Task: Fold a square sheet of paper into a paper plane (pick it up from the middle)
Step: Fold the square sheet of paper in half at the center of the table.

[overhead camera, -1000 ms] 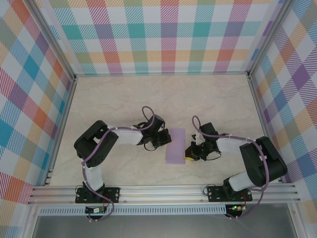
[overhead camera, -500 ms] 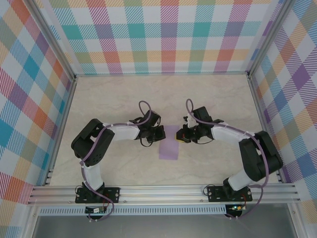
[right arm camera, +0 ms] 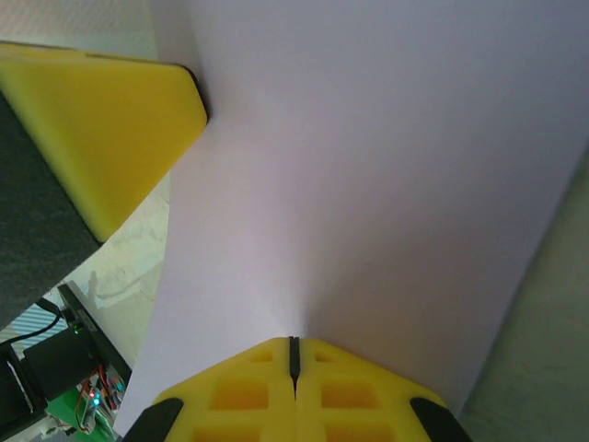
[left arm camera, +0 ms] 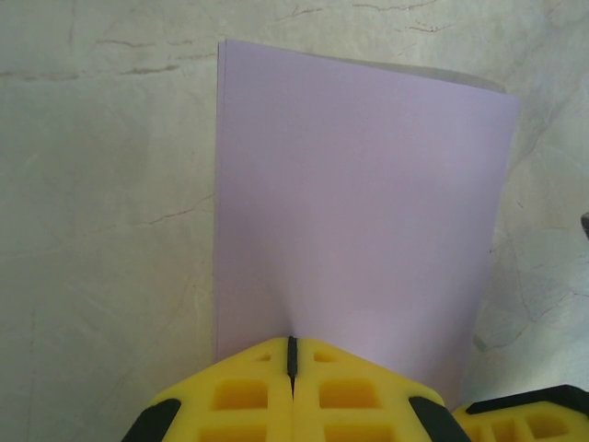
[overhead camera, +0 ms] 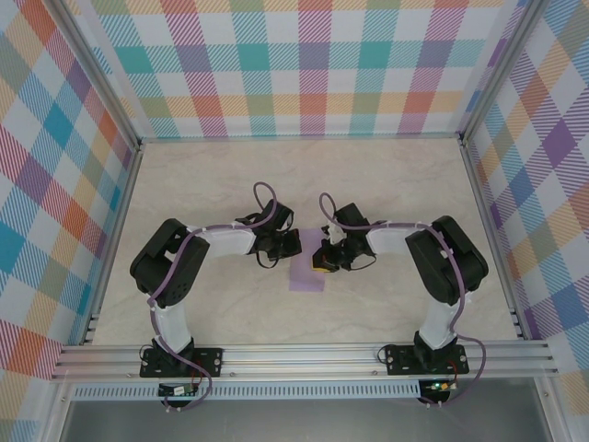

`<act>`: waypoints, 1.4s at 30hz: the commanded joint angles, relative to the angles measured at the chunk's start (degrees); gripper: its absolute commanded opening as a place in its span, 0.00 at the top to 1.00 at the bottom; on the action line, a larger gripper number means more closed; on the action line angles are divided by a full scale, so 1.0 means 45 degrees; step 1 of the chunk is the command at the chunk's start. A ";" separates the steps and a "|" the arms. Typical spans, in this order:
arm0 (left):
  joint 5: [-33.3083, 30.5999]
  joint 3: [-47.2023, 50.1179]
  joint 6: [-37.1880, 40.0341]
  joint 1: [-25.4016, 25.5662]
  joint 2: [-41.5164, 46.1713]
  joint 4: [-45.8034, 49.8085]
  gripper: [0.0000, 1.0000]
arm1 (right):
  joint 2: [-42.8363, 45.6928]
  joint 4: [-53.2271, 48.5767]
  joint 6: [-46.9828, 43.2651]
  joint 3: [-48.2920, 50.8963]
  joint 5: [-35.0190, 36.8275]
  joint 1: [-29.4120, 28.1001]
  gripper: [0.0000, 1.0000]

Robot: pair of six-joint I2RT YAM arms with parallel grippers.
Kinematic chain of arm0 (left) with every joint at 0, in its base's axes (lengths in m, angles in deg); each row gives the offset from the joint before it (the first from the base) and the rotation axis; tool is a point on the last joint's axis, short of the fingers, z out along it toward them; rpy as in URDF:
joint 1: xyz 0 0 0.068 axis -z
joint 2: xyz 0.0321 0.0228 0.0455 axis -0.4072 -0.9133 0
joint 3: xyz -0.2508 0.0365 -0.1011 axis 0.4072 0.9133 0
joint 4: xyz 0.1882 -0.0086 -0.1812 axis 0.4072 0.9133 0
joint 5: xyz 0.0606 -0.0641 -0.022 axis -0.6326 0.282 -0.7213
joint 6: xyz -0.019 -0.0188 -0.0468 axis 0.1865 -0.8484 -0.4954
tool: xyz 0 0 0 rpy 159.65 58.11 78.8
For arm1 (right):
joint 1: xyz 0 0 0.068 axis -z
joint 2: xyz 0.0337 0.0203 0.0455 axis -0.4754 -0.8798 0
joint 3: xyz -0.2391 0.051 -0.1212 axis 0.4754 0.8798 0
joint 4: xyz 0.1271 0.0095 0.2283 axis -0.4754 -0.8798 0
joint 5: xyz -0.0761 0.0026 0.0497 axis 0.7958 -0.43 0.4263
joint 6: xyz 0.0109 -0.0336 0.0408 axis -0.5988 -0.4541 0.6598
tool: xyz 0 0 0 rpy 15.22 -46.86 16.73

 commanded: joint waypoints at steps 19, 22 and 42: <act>-0.1809 0.1037 -0.0318 -0.0548 -0.0816 0.2686 1.00 | 0.2951 -0.2615 -0.1580 0.1964 0.0025 -0.0387 1.00; -0.1697 0.1089 -0.0277 -0.0527 -0.0778 0.2603 1.00 | 0.3070 -0.2487 -0.1190 0.1024 0.0783 -0.0440 1.00; -0.1656 0.1148 -0.0341 -0.0533 -0.0864 0.2598 1.00 | 0.0794 -0.0456 -0.1118 0.1195 0.0487 -0.0938 1.00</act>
